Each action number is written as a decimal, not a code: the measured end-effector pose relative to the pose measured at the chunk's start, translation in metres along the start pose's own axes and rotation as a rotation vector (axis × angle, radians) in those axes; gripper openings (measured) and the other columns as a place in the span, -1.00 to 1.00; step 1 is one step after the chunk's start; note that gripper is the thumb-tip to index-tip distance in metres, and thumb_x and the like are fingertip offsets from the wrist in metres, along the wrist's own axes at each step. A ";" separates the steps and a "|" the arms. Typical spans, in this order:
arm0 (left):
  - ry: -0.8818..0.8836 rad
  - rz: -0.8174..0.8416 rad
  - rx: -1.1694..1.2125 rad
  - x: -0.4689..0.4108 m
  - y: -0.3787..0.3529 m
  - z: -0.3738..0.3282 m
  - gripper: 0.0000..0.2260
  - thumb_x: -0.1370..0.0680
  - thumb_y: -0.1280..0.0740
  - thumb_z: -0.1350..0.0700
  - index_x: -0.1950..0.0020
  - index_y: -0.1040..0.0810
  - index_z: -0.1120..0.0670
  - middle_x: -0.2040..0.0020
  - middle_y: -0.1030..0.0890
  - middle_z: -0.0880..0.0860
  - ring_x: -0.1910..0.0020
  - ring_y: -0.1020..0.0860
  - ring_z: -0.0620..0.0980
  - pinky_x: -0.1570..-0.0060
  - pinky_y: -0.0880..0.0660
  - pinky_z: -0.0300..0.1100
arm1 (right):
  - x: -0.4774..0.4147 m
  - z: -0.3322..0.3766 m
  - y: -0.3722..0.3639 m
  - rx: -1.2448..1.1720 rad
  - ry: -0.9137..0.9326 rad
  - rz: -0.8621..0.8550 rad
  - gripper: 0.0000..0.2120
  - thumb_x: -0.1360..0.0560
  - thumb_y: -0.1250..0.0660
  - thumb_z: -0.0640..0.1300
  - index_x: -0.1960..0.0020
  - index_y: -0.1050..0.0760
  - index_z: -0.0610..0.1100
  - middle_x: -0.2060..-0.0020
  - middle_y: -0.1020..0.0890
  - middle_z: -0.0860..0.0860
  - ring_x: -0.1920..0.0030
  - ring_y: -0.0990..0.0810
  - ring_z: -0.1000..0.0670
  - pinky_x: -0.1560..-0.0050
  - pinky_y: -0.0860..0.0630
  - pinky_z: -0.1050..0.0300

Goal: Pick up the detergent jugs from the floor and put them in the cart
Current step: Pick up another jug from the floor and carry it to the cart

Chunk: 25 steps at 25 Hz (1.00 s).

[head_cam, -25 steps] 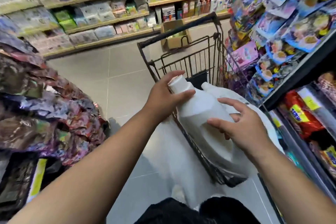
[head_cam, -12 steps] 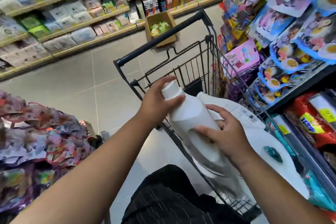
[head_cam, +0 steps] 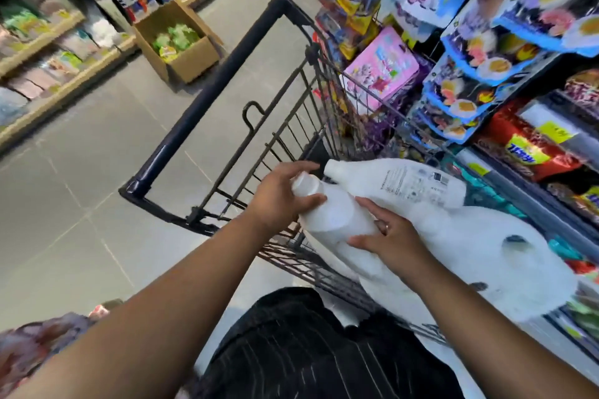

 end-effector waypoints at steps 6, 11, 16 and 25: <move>0.068 0.100 -0.025 -0.032 -0.010 0.028 -0.66 -0.45 -0.51 0.14 -0.17 -0.57 -0.09 -0.23 -0.48 0.04 -0.14 -0.49 0.01 0.25 -0.46 -0.51 | -0.027 -0.011 -0.014 0.019 -0.043 -0.047 -0.34 -0.35 -0.55 -0.26 -0.36 -0.46 0.10 -0.20 -0.52 0.08 -0.20 -0.49 0.12 -0.23 -0.38 0.28; 0.059 0.132 -0.200 -0.041 -0.006 0.049 -0.65 -0.46 -0.49 0.14 -0.22 -0.58 -0.02 -0.31 -0.45 0.10 -0.26 -0.47 0.09 -0.28 -0.42 -0.12 | -0.047 -0.023 -0.042 0.013 -0.032 -0.019 -0.31 -0.35 -0.53 -0.32 -0.39 -0.44 0.06 -0.29 -0.55 -0.04 -0.27 -0.53 0.03 -0.30 -0.40 0.20; 0.044 0.184 -0.283 -0.041 -0.007 0.052 -0.58 -0.46 -0.47 0.11 -0.31 -0.53 -0.04 -0.43 -0.33 0.08 -0.34 -0.41 0.12 -0.34 -0.34 -0.12 | -0.058 -0.035 -0.040 0.022 -0.034 -0.042 -0.30 -0.34 -0.56 -0.27 -0.39 -0.44 0.12 -0.26 -0.59 -0.06 -0.26 -0.55 -0.02 -0.37 -0.41 -0.01; -0.014 0.213 -0.513 -0.029 -0.007 0.048 -0.44 -0.47 -0.47 -0.03 -0.43 -0.38 -0.08 -0.55 -0.17 0.10 -0.46 -0.28 0.20 -0.41 -0.27 0.04 | -0.055 -0.031 -0.035 0.100 -0.018 -0.145 -0.40 -0.38 -0.53 -0.21 -0.37 -0.48 0.07 -0.12 -0.59 -0.04 -0.09 -0.56 0.03 -0.24 -0.45 0.11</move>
Point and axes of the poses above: each hand's wrist, its own x-axis away from the middle knuckle, its own y-axis out of the back of the hand, z = x × y, the point moved 9 cm from there along -x, towards the middle knuckle
